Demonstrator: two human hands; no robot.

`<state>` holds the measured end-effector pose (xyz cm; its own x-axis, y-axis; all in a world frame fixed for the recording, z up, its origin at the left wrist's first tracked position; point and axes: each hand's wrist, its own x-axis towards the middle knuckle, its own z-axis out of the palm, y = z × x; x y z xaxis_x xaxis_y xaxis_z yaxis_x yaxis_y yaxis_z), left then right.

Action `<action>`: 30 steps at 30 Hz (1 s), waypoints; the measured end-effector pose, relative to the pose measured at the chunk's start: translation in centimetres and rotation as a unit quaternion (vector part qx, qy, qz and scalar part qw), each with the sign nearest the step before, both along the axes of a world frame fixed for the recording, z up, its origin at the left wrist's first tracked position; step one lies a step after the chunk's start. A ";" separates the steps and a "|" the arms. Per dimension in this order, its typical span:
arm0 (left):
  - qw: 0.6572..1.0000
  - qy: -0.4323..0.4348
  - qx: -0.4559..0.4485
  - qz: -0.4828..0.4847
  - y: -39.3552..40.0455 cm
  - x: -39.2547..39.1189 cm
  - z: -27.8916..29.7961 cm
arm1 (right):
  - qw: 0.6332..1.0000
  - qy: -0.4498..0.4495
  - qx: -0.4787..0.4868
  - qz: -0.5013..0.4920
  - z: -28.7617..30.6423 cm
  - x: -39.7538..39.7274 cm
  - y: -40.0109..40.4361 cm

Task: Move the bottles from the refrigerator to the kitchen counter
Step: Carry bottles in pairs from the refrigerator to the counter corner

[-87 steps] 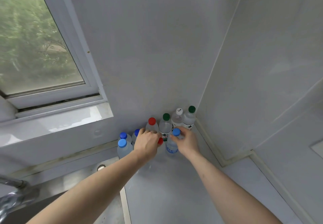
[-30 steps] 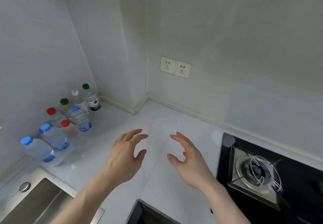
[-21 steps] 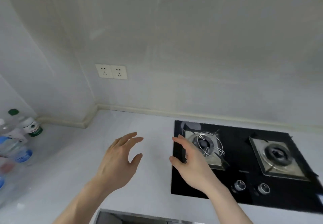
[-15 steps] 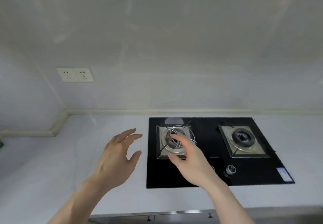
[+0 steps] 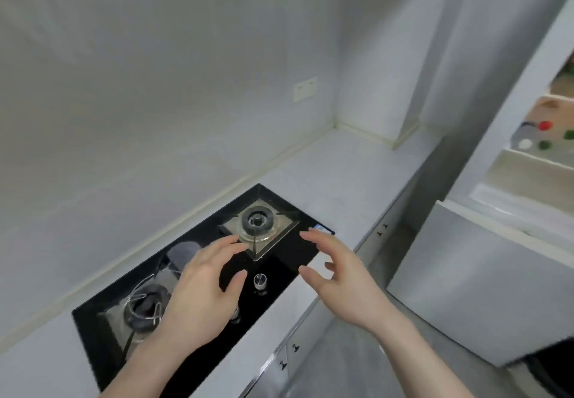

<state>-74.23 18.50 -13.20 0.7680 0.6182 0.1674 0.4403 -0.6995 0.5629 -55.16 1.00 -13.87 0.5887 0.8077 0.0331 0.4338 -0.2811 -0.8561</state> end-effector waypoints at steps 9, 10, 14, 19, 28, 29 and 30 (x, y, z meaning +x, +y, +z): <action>0.978 -0.042 -0.024 -0.204 -1.4 16.0 0.7 | 0.976 -0.042 -0.017 -0.212 1.5 7.0 -8.4; 0.974 -0.046 -0.024 -0.220 -1.7 17.2 0.7 | 0.973 -0.041 -0.017 -0.227 1.8 7.4 -9.0; 0.955 -0.045 -0.021 -0.291 -3.2 21.9 0.7 | 0.956 -0.034 -0.002 -0.293 2.6 8.3 -11.8; 0.926 -0.040 -0.013 -0.376 -6.5 26.5 1.5 | 0.925 -0.027 0.015 -0.378 3.3 9.0 -16.0; 0.890 -0.050 0.004 -0.453 -14.0 37.0 2.7 | 0.888 -0.063 0.045 -0.453 4.4 15.8 -23.7; 0.888 -0.044 0.008 -0.457 -14.5 37.7 2.7 | 0.886 -0.064 0.045 -0.456 4.4 16.5 -24.4; 0.885 -0.043 0.013 -0.463 -15.6 39.1 2.6 | 0.884 -0.067 0.047 -0.460 4.4 18.0 -25.5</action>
